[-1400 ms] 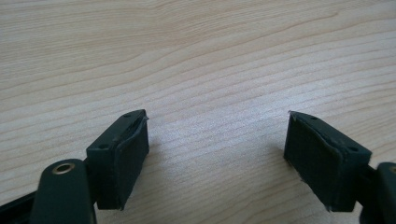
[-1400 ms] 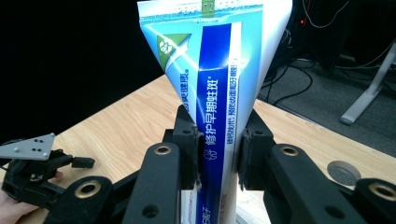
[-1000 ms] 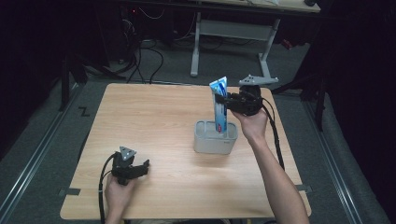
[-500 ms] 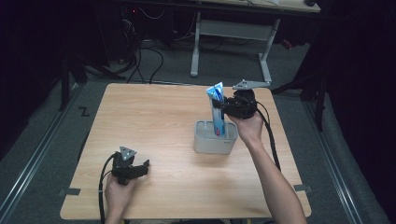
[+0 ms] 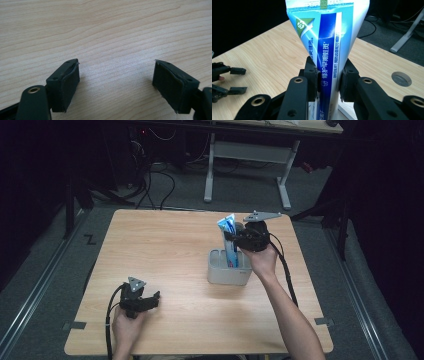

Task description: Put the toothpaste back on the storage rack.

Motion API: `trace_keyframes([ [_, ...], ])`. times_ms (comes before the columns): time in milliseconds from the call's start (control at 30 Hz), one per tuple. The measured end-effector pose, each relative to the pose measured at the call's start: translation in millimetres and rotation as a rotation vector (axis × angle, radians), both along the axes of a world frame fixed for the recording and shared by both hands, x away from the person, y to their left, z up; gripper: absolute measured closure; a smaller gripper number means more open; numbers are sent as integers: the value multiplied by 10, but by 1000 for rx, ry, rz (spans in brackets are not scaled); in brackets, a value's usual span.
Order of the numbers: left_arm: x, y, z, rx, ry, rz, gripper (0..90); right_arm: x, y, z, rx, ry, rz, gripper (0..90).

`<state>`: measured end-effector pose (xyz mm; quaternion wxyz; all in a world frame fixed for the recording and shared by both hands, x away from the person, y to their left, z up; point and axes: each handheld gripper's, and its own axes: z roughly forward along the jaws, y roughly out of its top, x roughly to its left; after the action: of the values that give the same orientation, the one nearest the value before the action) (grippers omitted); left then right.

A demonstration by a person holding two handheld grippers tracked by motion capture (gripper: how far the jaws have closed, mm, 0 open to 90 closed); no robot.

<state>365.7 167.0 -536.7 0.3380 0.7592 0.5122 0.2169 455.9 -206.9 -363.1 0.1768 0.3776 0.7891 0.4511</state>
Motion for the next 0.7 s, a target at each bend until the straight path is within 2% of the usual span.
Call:
trace_keyframes([
  [467,-1,0,0,0,0,1,223,1,-23,-148,-22,21,-4,720],
  [700,-1,0,0,0,0,1,223,-14,-61,-205,-14,26,-14,719],
])
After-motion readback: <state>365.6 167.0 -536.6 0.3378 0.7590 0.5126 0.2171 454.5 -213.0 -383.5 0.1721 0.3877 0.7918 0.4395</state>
